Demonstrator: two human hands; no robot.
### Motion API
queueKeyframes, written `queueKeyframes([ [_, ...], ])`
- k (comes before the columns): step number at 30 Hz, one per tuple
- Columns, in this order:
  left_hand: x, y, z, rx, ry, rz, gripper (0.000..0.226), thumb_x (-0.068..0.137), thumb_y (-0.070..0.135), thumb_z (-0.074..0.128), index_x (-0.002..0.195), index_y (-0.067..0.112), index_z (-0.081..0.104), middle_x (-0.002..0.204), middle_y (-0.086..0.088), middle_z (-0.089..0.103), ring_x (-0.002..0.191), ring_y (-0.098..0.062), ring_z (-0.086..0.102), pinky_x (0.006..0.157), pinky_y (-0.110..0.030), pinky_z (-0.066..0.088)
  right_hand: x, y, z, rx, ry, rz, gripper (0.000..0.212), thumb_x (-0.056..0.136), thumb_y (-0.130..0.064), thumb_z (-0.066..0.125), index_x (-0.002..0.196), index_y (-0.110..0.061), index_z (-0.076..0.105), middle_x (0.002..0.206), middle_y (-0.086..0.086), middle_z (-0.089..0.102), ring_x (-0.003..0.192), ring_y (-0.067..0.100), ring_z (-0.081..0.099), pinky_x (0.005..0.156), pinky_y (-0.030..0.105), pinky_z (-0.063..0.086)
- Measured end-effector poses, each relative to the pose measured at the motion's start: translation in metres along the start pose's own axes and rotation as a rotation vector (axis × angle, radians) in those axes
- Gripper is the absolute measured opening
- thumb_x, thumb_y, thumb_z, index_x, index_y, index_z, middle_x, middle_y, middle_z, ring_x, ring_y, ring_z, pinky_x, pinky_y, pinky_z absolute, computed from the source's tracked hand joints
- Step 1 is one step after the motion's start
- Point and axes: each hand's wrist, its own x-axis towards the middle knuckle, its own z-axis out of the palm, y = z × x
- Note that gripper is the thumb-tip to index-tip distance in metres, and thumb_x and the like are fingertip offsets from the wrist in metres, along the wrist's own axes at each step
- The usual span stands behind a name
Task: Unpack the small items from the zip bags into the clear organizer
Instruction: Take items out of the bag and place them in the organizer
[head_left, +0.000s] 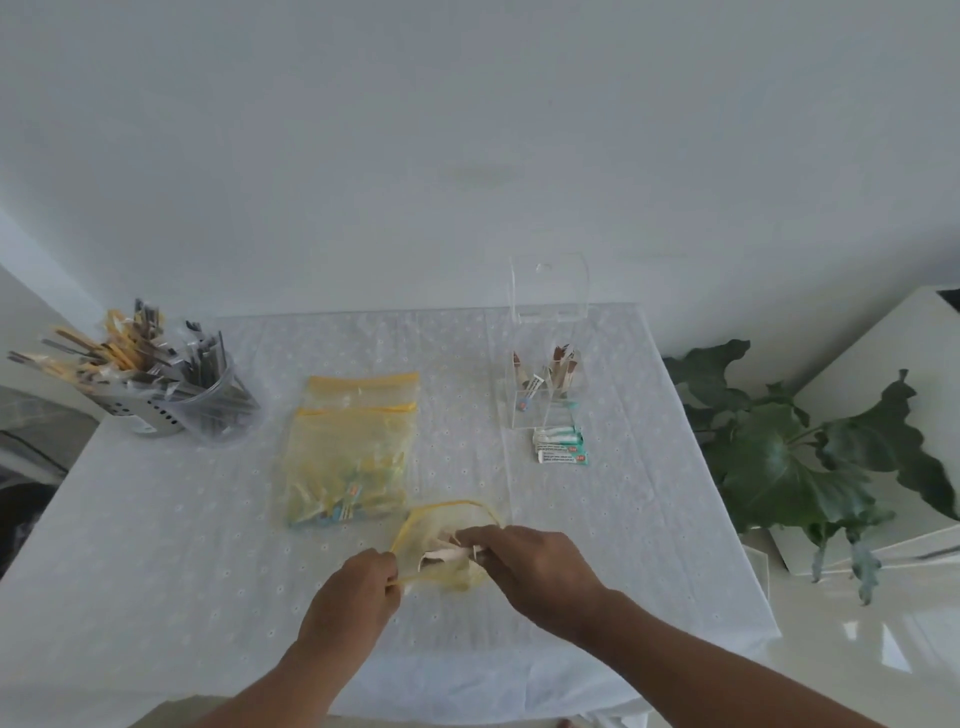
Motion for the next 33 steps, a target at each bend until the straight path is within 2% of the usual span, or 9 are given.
queueKeyframes([
  [6,-0.005,-0.001,-0.006,-0.076,-0.006,0.059,0.024,0.089,0.03,0.069,0.073,0.023,0.052,0.074,0.008,0.049,0.066,-0.009,0.052,0.062,-0.027,0.046,0.03,0.014,-0.034,0.282,0.318,0.399,0.016,0.1,-0.037,0.056,0.108,-0.029,0.068,0.085,-0.017,0.07,0.078,0.003,0.065,0.066,0.031,0.054],
  [11,-0.009,-0.003,-0.01,-0.1,-0.014,0.083,0.026,0.089,0.03,0.069,0.073,0.027,0.049,0.073,0.01,0.047,0.062,-0.007,0.048,0.056,-0.019,0.036,0.089,0.055,-0.068,0.356,0.587,0.597,0.009,0.099,-0.028,0.065,0.097,-0.022,0.07,0.094,0.0,0.065,0.08,0.012,0.063,0.065,0.018,0.047],
  [14,-0.01,-0.008,-0.011,-0.112,-0.008,0.087,0.027,0.089,0.03,0.07,0.072,0.027,0.049,0.072,0.011,0.047,0.062,-0.007,0.049,0.056,-0.018,0.036,0.118,0.075,-0.081,0.39,0.63,0.681,0.011,0.099,-0.026,0.064,0.102,-0.019,0.072,0.091,0.001,0.07,0.073,0.001,0.065,0.067,0.017,0.05],
  [18,-0.012,-0.016,-0.009,-0.119,-0.007,0.074,0.027,0.088,0.031,0.071,0.071,0.027,0.049,0.074,0.009,0.05,0.065,-0.009,0.053,0.059,-0.026,0.044,0.146,0.086,-0.09,0.425,0.665,0.746,0.009,0.098,-0.018,0.064,0.096,-0.021,0.072,0.077,-0.008,0.074,0.06,-0.008,0.062,0.057,0.01,0.045],
  [21,-0.012,-0.02,-0.007,-0.117,-0.012,0.074,0.027,0.087,0.031,0.071,0.071,0.027,0.05,0.075,0.008,0.051,0.067,-0.01,0.056,0.061,-0.028,0.047,0.16,0.091,-0.091,0.404,0.659,0.805,0.008,0.095,-0.017,0.068,0.09,-0.023,0.07,0.073,-0.013,0.072,0.07,0.003,0.068,0.068,0.024,0.056],
  [24,-0.01,-0.022,-0.007,-0.115,-0.012,0.071,0.027,0.087,0.031,0.071,0.071,0.027,0.05,0.075,0.008,0.052,0.067,-0.01,0.057,0.061,-0.028,0.047,0.169,0.096,-0.086,0.436,0.661,0.839,0.013,0.092,-0.017,0.072,0.084,-0.026,0.067,0.075,-0.009,0.075,0.072,0.017,0.073,0.07,0.032,0.06],
  [29,-0.008,-0.022,-0.009,-0.119,-0.005,0.079,0.027,0.087,0.031,0.071,0.071,0.027,0.05,0.073,0.009,0.05,0.064,-0.009,0.055,0.057,-0.025,0.045,0.183,0.107,-0.075,0.468,0.65,0.878,0.005,0.091,-0.016,0.074,0.093,-0.017,0.069,0.077,-0.007,0.075,0.059,0.014,0.073,0.065,0.037,0.064],
  [31,-0.007,-0.022,-0.01,-0.124,-0.003,0.088,0.026,0.087,0.03,0.071,0.071,0.028,0.05,0.073,0.01,0.049,0.064,-0.008,0.054,0.056,-0.024,0.045,0.188,0.111,-0.071,0.428,0.635,0.903,0.005,0.091,-0.019,0.074,0.091,-0.02,0.069,0.078,-0.009,0.073,0.066,0.016,0.073,0.065,0.039,0.063],
  [33,-0.007,-0.022,-0.011,-0.132,-0.002,0.097,0.026,0.087,0.03,0.072,0.071,0.028,0.05,0.072,0.011,0.049,0.063,-0.008,0.054,0.055,-0.023,0.044,0.19,0.112,-0.069,0.299,0.537,0.941,0.003,0.091,-0.028,0.07,0.092,-0.025,0.069,0.078,-0.011,0.068,0.075,0.016,0.069,0.062,0.032,0.055],
])
